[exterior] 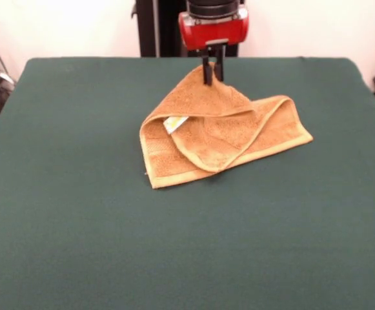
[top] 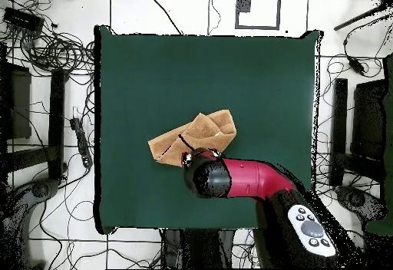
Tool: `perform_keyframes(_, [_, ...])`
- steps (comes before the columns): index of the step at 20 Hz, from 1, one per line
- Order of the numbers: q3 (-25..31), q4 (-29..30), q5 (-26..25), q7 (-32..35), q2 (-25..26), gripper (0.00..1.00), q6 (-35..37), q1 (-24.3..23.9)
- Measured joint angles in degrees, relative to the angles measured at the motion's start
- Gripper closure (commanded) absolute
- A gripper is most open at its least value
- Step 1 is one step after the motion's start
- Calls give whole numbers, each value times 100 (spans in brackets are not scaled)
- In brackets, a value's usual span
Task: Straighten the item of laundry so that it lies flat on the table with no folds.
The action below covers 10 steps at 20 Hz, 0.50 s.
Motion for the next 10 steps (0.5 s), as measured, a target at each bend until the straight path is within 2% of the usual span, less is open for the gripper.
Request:
perform_keyframes(1, [-2, -1, -2, 0, 1, 100, 1, 2])
perform_keyframes(2, [-2, -1, -111, 0, -9, 0, 6, 51])
perform_keyframes(5, [-282, -50, -172, 40, 34, 0, 7, 340])
perform_keyframes(9, [-835, -67, -219, 84, 51, 0, 7, 1068])
perform_keyframes(10, [-834, -66, -241, 84, 41, 0, 7, 1106])
